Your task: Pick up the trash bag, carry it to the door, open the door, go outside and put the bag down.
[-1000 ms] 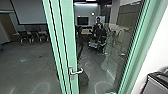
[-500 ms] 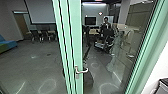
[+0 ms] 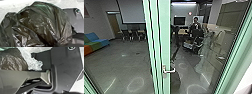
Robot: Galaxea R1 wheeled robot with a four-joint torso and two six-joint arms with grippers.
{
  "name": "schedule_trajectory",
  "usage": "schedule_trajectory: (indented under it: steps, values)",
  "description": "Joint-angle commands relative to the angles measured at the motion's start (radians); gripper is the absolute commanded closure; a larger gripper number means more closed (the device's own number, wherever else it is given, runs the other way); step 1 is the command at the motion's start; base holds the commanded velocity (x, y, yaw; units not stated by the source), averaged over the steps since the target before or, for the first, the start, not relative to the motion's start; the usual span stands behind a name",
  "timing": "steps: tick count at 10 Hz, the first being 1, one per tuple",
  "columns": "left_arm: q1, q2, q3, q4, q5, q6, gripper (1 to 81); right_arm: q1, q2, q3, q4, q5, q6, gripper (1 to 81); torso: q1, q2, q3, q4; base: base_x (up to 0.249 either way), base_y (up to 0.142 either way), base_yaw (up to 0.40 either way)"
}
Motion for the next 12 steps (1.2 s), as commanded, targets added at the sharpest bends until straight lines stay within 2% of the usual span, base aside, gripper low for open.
schedule_trajectory:
  steps: [1, 12]
  values:
    - [-0.058, -0.005, -0.003, 0.014, 0.052, 0.003, 81.1, 0.036, 0.008, 0.012, -0.007, -0.050, -0.004, 1.0, 0.000, 0.000, 0.000, 0.000, 0.000, 0.000, 0.000]
    - [-0.064, -0.003, -0.008, -0.004, 0.053, -0.003, 81.1, 0.036, 0.008, 0.012, -0.009, -0.050, -0.004, 1.0, 0.000, 0.000, 0.000, 0.000, 0.000, 0.000, 0.000]
